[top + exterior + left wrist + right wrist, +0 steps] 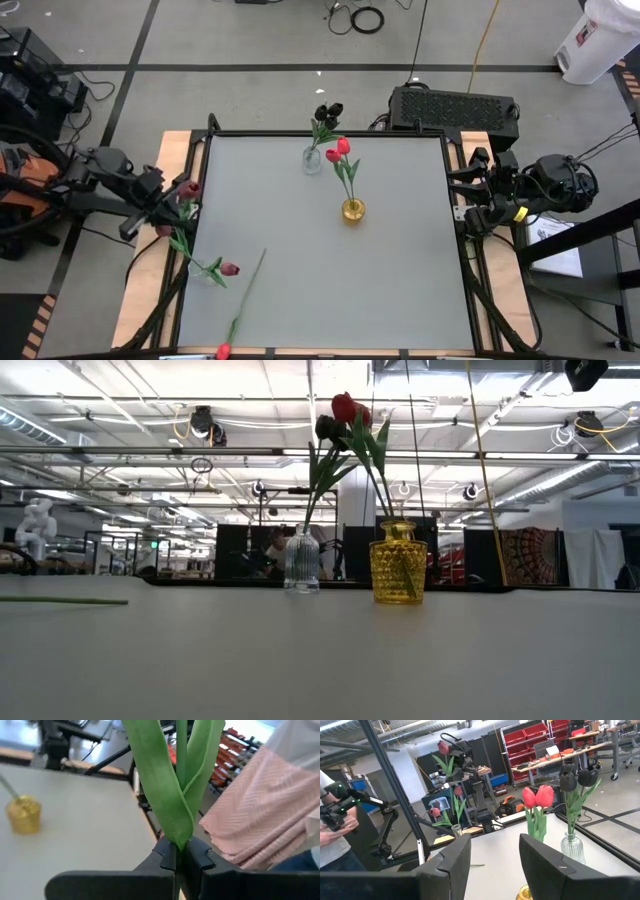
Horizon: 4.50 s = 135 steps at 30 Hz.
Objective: Sort flowers into vase by color
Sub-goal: Put the red tulip into the bottom transparent bin
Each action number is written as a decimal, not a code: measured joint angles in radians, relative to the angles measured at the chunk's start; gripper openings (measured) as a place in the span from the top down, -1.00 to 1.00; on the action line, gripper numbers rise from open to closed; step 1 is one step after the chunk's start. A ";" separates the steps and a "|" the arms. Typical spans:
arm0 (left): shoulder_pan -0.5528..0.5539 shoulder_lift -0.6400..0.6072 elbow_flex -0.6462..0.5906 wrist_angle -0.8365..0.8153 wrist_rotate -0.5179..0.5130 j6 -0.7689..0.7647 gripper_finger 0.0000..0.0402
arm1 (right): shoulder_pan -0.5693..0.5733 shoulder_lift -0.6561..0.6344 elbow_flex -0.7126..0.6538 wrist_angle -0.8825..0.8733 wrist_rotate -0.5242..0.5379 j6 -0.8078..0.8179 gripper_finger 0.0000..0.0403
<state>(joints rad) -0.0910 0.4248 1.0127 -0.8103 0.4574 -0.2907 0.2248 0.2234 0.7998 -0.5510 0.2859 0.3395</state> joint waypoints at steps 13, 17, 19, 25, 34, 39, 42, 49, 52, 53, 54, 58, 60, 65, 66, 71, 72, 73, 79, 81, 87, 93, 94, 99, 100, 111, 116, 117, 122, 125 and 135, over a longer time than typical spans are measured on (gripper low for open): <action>-0.001 0.020 -0.092 0.202 0.119 -0.009 0.97 | 0.000 0.000 0.000 0.000 0.000 0.000 0.21; -0.001 0.038 -0.092 0.185 0.159 0.007 0.97 | 0.000 0.000 0.000 0.000 0.000 0.000 0.21; -0.001 0.043 -0.092 0.165 0.163 0.008 0.97 | 0.000 0.000 0.000 0.000 0.000 0.000 0.21; -0.001 0.042 -0.092 0.115 0.158 0.026 0.97 | 0.000 0.000 0.000 0.000 0.000 0.000 0.21; -0.001 0.042 -0.092 0.059 0.135 0.096 0.97 | 0.000 0.000 0.000 0.000 0.000 0.000 0.21; -0.001 0.045 -0.108 0.059 0.118 0.042 0.97 | 0.000 0.000 0.000 0.000 0.000 0.000 0.21; -0.001 0.045 -0.116 0.060 0.116 0.011 0.97 | 0.000 0.000 0.000 0.000 0.000 0.000 0.21; -0.001 0.045 -0.121 0.061 0.116 0.015 0.97 | 0.000 0.000 0.000 0.000 0.000 0.000 0.21; -0.001 0.045 -0.133 0.061 0.114 0.035 0.97 | 0.000 0.000 0.000 0.000 0.000 0.000 0.21; -0.001 0.045 -0.137 0.060 0.114 0.035 0.97 | 0.000 0.000 0.000 0.000 0.000 0.000 0.21; -0.001 0.045 -0.140 0.060 0.114 0.036 0.97 | 0.000 0.000 0.000 0.000 0.000 0.000 0.21; -0.001 0.045 -0.149 0.064 0.114 0.043 0.97 | 0.000 0.000 0.000 0.000 0.000 0.000 0.21; -0.001 0.045 -0.149 0.062 0.114 0.045 0.97 | 0.000 0.000 0.000 0.000 0.000 0.000 0.21; -0.001 0.045 -0.149 0.060 0.106 0.062 0.97 | 0.000 0.000 0.000 0.000 0.000 0.000 0.21; -0.001 0.045 -0.149 0.060 0.100 0.063 0.97 | 0.000 0.000 0.000 0.000 0.000 0.000 0.21; -0.001 0.045 -0.149 0.052 0.088 0.090 0.97 | 0.000 0.000 0.000 0.000 0.000 0.000 0.21; -0.001 0.045 -0.149 0.045 0.087 0.094 0.97 | 0.000 0.000 0.000 0.000 0.000 0.000 0.21; -0.001 0.045 -0.149 0.037 0.088 0.096 0.97 | 0.000 0.000 0.000 0.000 0.000 0.000 0.21; -0.001 0.045 -0.149 0.033 0.090 0.091 0.97 | 0.000 0.000 0.000 0.000 0.000 0.000 0.21; -0.001 0.045 -0.149 0.038 0.091 0.100 0.97 | 0.000 0.000 0.000 0.000 0.000 0.000 0.21; -0.001 0.045 -0.149 0.076 0.115 0.114 0.97 | 0.000 0.000 0.000 0.000 0.000 0.000 0.21; -0.001 0.045 -0.149 0.111 0.146 0.118 0.97 | 0.000 0.000 0.000 0.000 0.000 0.000 0.21; -0.001 0.046 -0.149 0.118 0.148 0.122 0.97 | 0.000 0.000 0.000 0.000 0.000 0.000 0.21; -0.001 0.047 -0.149 0.167 0.181 0.117 0.97 | 0.000 0.000 0.000 0.000 0.000 0.000 0.21; -0.001 0.047 -0.149 0.175 0.191 0.116 0.97 | 0.000 0.000 0.000 0.000 0.000 0.000 0.21; -0.006 0.055 -0.149 0.220 0.280 0.114 0.97 | 0.000 0.000 0.000 0.000 0.000 0.000 0.21; -0.049 0.073 -0.149 0.219 0.287 0.113 0.97 | 0.000 0.000 0.000 0.000 0.000 0.000 0.21; -0.065 0.078 -0.149 0.217 0.287 0.114 0.97 | 0.000 0.000 0.000 0.000 0.000 0.000 0.21; -0.144 0.092 -0.149 0.216 0.292 0.114 0.97 | 0.000 0.000 0.000 0.000 0.000 0.000 0.21; -0.184 0.086 -0.149 0.219 0.307 0.112 0.97 | 0.000 0.000 0.000 0.000 0.000 0.000 0.21; -0.230 0.058 -0.147 0.300 0.356 0.088 0.97 | 0.000 0.000 0.000 0.000 0.000 0.000 0.21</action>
<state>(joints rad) -0.3214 0.4832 0.8654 -0.5105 0.8136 -0.2029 0.2245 0.2237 0.7998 -0.5510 0.2859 0.3395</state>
